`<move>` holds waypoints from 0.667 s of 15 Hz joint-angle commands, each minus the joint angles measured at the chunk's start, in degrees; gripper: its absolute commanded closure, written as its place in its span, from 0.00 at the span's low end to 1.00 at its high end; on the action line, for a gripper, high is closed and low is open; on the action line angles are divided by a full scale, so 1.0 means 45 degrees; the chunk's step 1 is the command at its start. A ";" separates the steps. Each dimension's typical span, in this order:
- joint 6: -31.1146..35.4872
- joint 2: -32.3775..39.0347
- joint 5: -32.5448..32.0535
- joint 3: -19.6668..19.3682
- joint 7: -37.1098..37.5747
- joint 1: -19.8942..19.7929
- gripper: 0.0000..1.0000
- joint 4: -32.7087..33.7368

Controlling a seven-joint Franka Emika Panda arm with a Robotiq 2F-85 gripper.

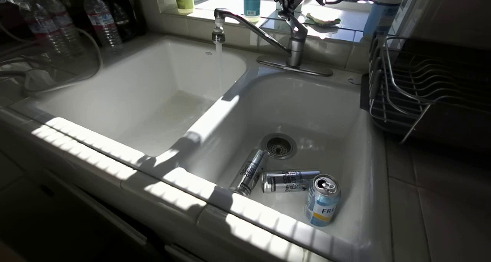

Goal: Move the faucet head to the left and then push the faucet handle down

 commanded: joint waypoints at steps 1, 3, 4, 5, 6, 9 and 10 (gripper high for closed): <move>0.0089 -0.0431 0.0048 -0.0061 0.0026 -0.0011 1.00 -0.1507; 0.0241 -0.0469 0.0063 -0.0068 -0.0007 -0.0028 1.00 -0.1840; 0.0406 -0.0489 0.0022 -0.0079 0.0043 -0.0010 1.00 -0.1977; 0.0548 -0.0497 0.0025 -0.0081 0.0042 -0.0007 1.00 -0.2042; 0.0658 -0.0515 0.0015 -0.0087 0.0039 -0.0008 1.00 -0.2107; 0.0833 -0.0558 -0.0037 -0.0103 0.0040 0.0001 1.00 -0.2284; 0.0890 -0.0556 -0.0063 -0.0113 0.0048 0.0003 1.00 -0.2330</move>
